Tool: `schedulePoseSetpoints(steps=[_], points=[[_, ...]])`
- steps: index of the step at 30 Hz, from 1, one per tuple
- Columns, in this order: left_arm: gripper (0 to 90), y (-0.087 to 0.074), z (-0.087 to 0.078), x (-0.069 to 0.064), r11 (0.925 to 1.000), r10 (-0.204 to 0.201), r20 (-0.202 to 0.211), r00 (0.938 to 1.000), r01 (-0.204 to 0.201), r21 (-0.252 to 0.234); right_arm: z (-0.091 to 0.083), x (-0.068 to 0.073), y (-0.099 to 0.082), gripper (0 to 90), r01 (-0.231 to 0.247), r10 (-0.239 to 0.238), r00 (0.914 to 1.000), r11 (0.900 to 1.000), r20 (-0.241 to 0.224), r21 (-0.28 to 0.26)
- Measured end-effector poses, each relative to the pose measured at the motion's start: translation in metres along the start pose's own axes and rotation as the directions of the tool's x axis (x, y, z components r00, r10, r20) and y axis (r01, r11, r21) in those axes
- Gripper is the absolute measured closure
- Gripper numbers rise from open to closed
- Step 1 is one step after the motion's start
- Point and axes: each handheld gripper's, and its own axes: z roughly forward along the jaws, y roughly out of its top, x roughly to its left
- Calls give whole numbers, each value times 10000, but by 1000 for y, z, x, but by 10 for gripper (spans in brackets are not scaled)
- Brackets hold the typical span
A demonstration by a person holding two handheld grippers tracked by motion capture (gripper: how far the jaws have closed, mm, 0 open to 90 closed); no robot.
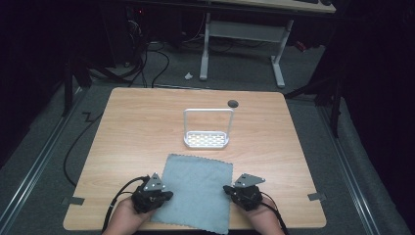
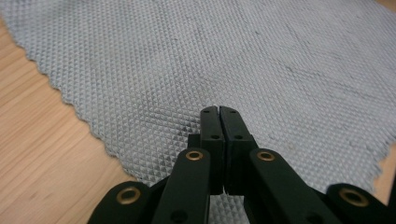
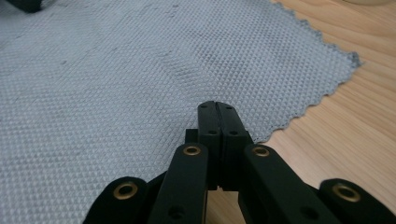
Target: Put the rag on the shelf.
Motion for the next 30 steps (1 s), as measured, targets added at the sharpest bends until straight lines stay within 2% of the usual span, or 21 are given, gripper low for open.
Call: schedulePoseSetpoints(steps=[4, 10, 14, 17, 20, 22, 24, 25, 26, 28, 29, 30], points=[[888, 8, 8, -10, 9986, 506, 521, 9974, -513, 136, -10, -8, -9, 900, -288, 288, 9990, 9996, 353, -21], [879, 15, 15, -26, 9918, 1184, 1218, 9855, -1233, 328, -20, -16, -20, 900, -632, 639, 9960, 9979, 621, -121], [866, 16, 16, -30, 9903, 1270, 1451, 9812, -1337, 375, -24, -18, -24, 900, -767, 775, 9949, 9969, 638, -158], [836, 16, 15, -28, 9913, 1172, 1558, 9808, -1249, 407, -24, -18, -23, 900, -709, 715, 9953, 9974, 649, -120], [808, 14, 11, -21, 9961, 873, 982, 9913, -883, 50, -24, -17, -22, 900, -627, 639, 9949, 9979, 785, -181], [771, 12, 5, -10, 9981, 214, 470, 9987, -186, -595, -26, -18, -21, 892, -583, 627, 9939, 9971, 909, -498], [752, 11, -2, 3, 9906, -442, -72, 9990, 429, -1299, -29, -19, -20, 888, -706, 779, 9925, 9944, 938, -786], [750, 11, -4, 10, 9836, -822, -317, 9961, 759, -1636, -30, -20, -19, 887, -727, 813, 9919, 9934, 974, -889], [737, 11, -4, 17, 9747, -1267, -446, 9909, 1161, -1910, -31, -21, -19, 885, -725, 822, 9916, 9927, 1003, -965], [715, 12, -1, 28, 9593, -1868, -893, 9783, 1620, -2314, -32, -22, -19, 877, -794, 893, 9911, 9918, 991, -1000], [705, 13, 1, 32, 9567, -1977, -1093, 9741, 1674, -2382, -32, -22, -19, 876, -763, 867, 9914, 9916, 983, -1044], [692, 13, 5, 35, 9573, -1998, -1413, 9696, 1624, -2392, -33, -23, -20, 876, -786, 890, 9912, 9913, 975, -1058]])
